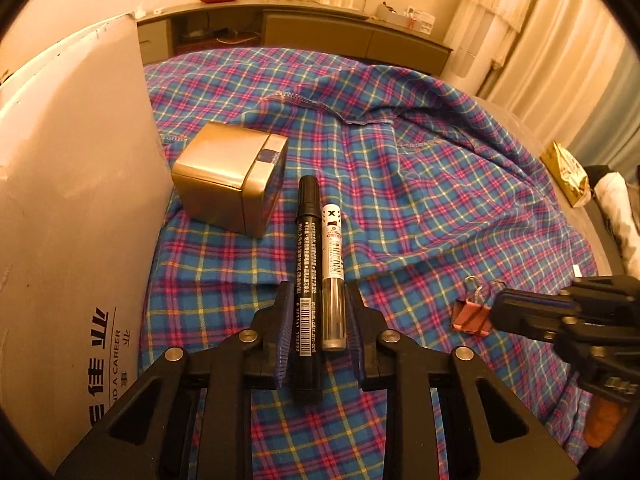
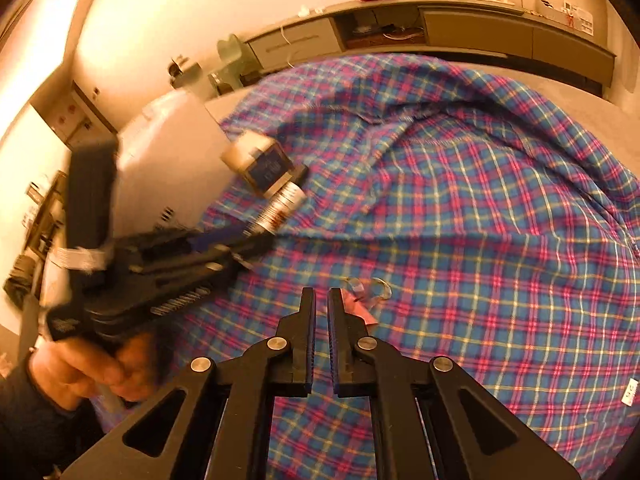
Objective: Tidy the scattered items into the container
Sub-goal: 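Grasp the black marker and white glue stick together with the left gripper, then grasp the pink binder clip with the right gripper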
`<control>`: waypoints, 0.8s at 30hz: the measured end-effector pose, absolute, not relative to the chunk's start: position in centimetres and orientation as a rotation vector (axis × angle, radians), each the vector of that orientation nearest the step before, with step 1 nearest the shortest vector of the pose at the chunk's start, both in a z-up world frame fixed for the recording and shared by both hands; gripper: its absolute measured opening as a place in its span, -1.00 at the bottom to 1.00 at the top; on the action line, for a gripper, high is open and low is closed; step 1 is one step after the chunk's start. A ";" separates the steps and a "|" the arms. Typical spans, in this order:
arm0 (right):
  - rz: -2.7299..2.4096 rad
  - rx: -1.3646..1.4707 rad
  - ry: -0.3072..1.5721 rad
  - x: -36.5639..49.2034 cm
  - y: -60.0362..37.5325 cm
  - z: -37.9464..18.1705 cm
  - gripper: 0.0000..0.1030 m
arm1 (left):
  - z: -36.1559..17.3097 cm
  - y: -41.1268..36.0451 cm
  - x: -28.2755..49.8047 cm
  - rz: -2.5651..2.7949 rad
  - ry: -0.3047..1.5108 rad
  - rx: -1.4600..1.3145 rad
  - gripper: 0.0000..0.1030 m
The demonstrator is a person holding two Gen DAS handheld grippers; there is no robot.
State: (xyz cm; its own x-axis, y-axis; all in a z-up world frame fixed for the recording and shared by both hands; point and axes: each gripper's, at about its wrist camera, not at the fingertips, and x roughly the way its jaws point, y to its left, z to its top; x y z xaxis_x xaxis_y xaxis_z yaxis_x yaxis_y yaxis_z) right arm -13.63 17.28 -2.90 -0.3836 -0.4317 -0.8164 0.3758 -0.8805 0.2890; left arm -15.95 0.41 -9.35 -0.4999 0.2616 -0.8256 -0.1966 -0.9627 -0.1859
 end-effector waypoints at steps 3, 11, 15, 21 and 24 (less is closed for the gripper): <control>-2.297 1.361 -0.025 -13.6 17.7 -2.8 -0.83 | -8.7 0.6 -15.7 2.497 -0.114 -1.386 -0.50; -2.321 1.396 -0.021 -14.3 19.2 -2.9 -0.72 | -7.3 2.2 -14.2 2.452 -0.041 -1.343 -0.50; -2.288 1.464 -0.158 -15.0 20.5 -3.7 -0.72 | -7.4 2.8 -13.4 2.411 -0.025 -1.359 -0.49; -2.195 1.491 -0.236 -15.1 20.5 -3.9 -0.71 | -8.4 2.9 -12.9 2.389 0.013 -1.389 -0.49; -2.176 1.468 -0.214 -14.8 19.8 -3.6 -0.53 | -8.7 2.6 -12.8 2.384 0.006 -1.396 -0.49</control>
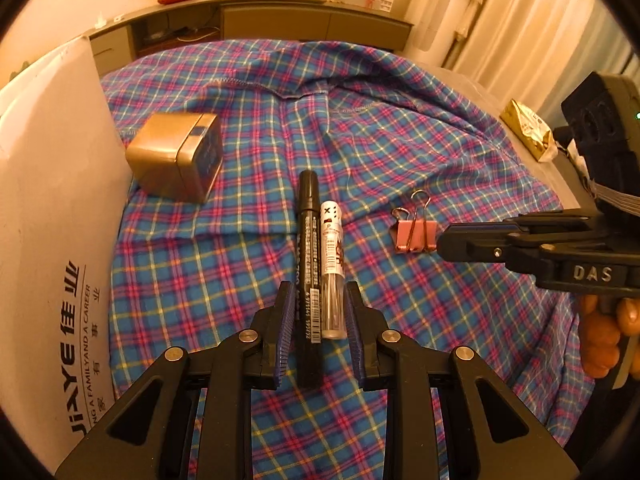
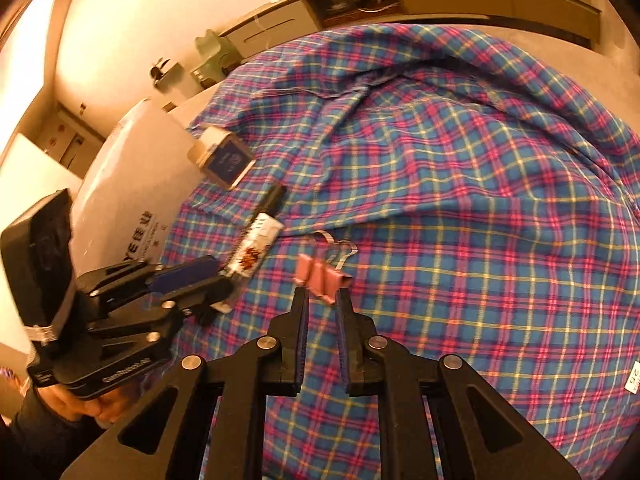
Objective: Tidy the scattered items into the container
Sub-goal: 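Grasp the pink binder clip with the right gripper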
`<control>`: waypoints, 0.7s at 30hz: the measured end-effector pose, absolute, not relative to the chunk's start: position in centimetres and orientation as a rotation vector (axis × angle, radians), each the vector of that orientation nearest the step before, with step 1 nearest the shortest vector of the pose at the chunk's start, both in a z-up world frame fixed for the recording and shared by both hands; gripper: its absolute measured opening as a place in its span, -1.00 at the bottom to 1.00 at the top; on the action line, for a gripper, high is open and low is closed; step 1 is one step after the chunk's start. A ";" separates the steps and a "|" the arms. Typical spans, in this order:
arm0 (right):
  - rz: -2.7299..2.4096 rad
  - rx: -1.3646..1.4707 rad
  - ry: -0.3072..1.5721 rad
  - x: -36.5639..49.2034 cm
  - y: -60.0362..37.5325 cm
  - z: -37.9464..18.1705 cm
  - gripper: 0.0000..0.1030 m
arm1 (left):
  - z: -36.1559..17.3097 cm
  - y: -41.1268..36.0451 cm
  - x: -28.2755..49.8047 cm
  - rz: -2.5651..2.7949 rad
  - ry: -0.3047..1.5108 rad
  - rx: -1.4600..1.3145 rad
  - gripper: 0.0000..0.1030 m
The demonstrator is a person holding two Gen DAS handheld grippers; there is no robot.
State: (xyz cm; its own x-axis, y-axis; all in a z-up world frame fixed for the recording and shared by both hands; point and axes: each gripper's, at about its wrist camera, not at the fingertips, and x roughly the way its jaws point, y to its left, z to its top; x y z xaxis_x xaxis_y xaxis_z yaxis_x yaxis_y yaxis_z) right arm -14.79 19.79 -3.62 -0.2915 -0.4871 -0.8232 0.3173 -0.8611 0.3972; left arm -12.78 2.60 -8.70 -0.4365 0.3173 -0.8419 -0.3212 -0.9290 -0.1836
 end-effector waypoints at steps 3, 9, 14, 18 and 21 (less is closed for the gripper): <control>-2.215 1.426 -0.154 -14.5 18.9 -3.4 -0.17 | -8.5 2.6 -12.6 2.397 -0.004 -1.375 -0.49; -2.316 1.386 -0.072 -14.5 17.8 -3.9 -0.17 | -7.7 3.6 -12.2 2.368 -0.020 -1.311 -0.49; -2.346 1.404 -0.004 -15.0 17.6 -4.6 -0.24 | -9.3 3.3 -13.0 2.407 0.001 -1.380 -0.49; -2.354 1.461 0.026 -14.9 18.2 -4.3 -0.24 | -9.4 3.1 -13.0 2.397 -0.022 -1.369 -0.48; -2.381 1.437 -0.008 -14.4 18.2 -3.9 -0.20 | -8.9 3.6 -12.7 2.371 -0.028 -1.332 -0.48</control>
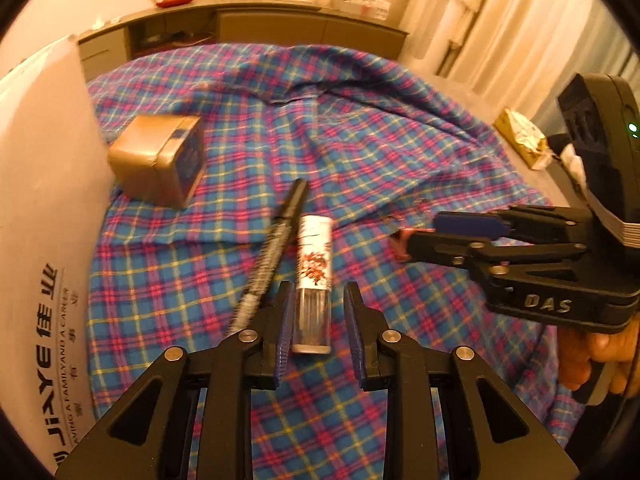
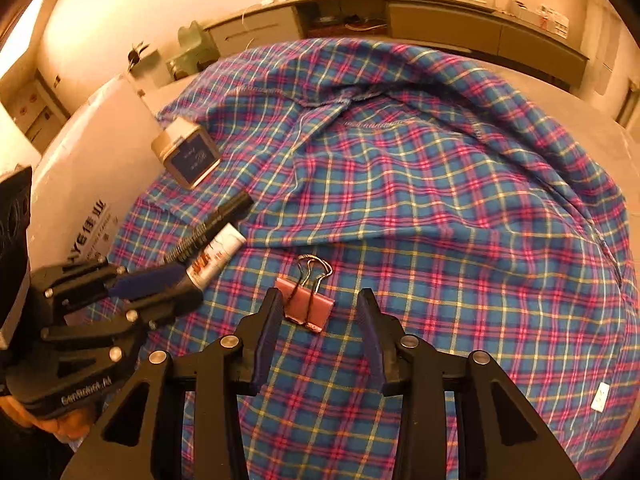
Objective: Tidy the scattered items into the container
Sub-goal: 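Grasp the pink binder clip with the right gripper, then carry the glue stick and marker with the left while the right carries the binder clip toward the box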
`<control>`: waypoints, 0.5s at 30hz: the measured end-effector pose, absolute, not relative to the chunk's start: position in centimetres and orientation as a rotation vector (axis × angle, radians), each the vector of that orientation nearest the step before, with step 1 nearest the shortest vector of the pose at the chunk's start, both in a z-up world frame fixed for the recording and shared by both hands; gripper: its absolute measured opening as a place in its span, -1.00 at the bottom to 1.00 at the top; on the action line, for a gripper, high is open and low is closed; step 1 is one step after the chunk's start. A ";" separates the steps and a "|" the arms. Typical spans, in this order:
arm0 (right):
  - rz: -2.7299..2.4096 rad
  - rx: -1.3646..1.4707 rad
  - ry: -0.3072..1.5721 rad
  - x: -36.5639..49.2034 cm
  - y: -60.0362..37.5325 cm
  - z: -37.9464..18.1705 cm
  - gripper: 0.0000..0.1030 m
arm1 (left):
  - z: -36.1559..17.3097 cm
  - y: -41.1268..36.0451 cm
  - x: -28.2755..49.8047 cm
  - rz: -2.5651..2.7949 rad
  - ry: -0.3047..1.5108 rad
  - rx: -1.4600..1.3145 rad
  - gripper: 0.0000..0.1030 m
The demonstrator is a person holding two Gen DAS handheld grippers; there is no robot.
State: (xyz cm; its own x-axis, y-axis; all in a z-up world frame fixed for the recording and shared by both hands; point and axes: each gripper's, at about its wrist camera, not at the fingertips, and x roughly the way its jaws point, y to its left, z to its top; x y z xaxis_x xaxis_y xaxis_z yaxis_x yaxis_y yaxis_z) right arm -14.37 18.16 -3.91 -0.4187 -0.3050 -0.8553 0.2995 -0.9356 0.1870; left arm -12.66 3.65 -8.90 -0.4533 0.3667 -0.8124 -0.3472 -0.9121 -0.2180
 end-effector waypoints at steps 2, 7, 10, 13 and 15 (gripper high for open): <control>-2.386 1.420 -0.001 -14.2 17.5 -3.9 -0.20 | -8.8 4.1 -12.4 2.365 -0.006 -1.316 -0.48; -2.479 1.376 0.072 -13.8 16.6 -4.6 -0.19 | -9.7 4.7 -12.6 2.387 0.035 -1.333 -0.49; -2.517 1.388 0.065 -13.6 17.4 -4.6 -0.20 | -9.6 4.6 -12.8 2.402 0.027 -1.339 -0.54; -2.537 1.410 0.030 -13.4 18.5 -4.5 -0.20 | -9.6 4.7 -12.8 2.384 0.011 -1.345 -0.55; -2.543 1.421 -0.001 -13.3 18.9 -4.5 -0.20 | -9.7 4.9 -12.7 2.368 0.009 -1.345 -0.55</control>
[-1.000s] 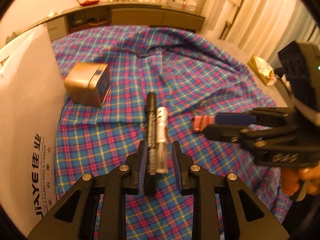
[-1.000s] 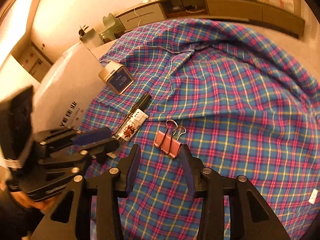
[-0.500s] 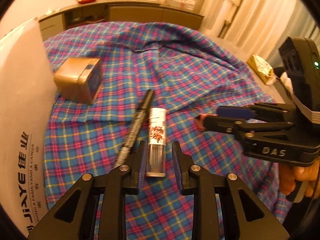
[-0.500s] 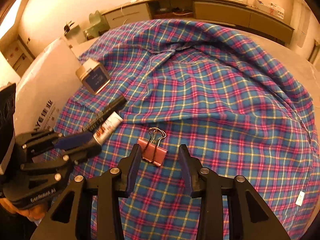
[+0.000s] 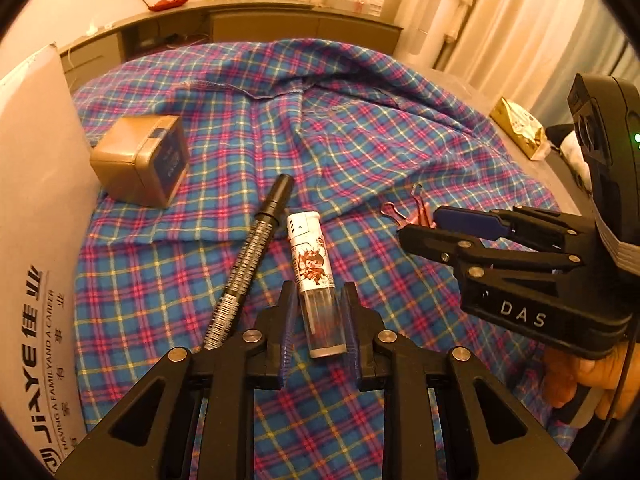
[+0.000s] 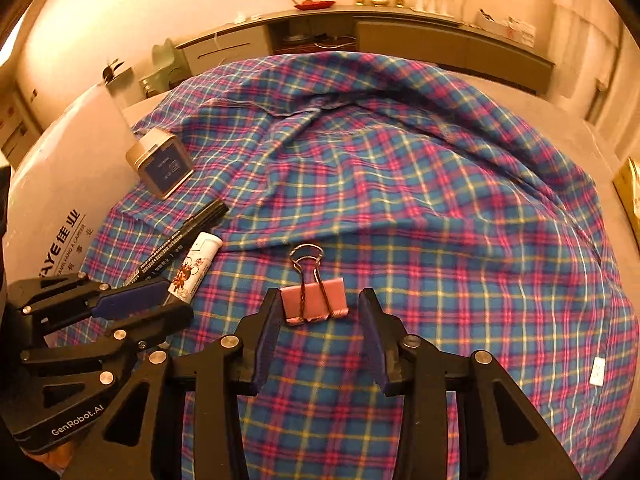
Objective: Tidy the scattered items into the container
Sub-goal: 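Carry the glue stick and marker with the left while the right carries the binder clip toward the box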
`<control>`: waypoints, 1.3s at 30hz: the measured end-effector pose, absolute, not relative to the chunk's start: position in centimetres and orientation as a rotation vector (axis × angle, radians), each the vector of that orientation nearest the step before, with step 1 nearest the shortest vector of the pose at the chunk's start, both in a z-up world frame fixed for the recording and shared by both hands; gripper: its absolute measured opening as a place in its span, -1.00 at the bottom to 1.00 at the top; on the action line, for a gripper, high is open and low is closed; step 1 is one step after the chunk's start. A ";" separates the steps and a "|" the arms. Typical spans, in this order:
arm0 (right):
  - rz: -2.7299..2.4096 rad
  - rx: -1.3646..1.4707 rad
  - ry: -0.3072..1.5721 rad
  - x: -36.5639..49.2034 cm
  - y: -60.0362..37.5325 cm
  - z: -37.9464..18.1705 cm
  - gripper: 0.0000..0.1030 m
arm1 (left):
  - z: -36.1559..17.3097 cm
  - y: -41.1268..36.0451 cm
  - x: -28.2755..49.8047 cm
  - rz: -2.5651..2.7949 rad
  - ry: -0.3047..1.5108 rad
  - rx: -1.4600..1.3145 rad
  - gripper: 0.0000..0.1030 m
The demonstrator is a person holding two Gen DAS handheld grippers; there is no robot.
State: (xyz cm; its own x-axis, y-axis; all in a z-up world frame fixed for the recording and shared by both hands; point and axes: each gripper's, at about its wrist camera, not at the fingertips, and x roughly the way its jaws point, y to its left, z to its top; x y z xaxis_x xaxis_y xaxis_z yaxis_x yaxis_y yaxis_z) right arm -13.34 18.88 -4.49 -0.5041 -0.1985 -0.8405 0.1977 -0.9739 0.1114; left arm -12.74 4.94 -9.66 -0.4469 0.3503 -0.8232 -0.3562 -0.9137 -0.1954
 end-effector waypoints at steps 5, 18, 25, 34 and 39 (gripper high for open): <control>-2.526 1.370 0.089 -13.3 17.7 -4.5 -0.29 | -9.6 5.3 -12.6 2.372 0.015 -1.345 -0.54; -2.450 1.363 0.075 -13.5 17.8 -4.3 -0.18 | -9.6 4.6 -12.9 2.411 -0.030 -1.341 -0.42; -2.399 1.355 0.038 -13.4 17.3 -3.9 -0.32 | -9.3 4.1 -13.1 2.425 -0.037 -1.342 -0.62; -2.400 1.269 0.008 -12.2 17.2 -0.6 -0.32 | -5.9 3.4 -11.2 2.451 -0.079 -1.258 -0.62; -2.401 1.237 -0.024 -11.5 17.4 0.7 -0.32 | -4.1 2.7 -10.1 2.473 -0.087 -1.223 -0.62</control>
State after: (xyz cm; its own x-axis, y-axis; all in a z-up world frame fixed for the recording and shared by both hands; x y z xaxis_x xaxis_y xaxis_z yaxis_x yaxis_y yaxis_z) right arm -11.46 17.36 0.74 -0.5052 -0.3866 -0.7716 0.3712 -0.9045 0.2101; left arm -10.07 2.73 -4.14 -0.5494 0.3606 -0.7537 -0.3070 -0.9261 -0.2193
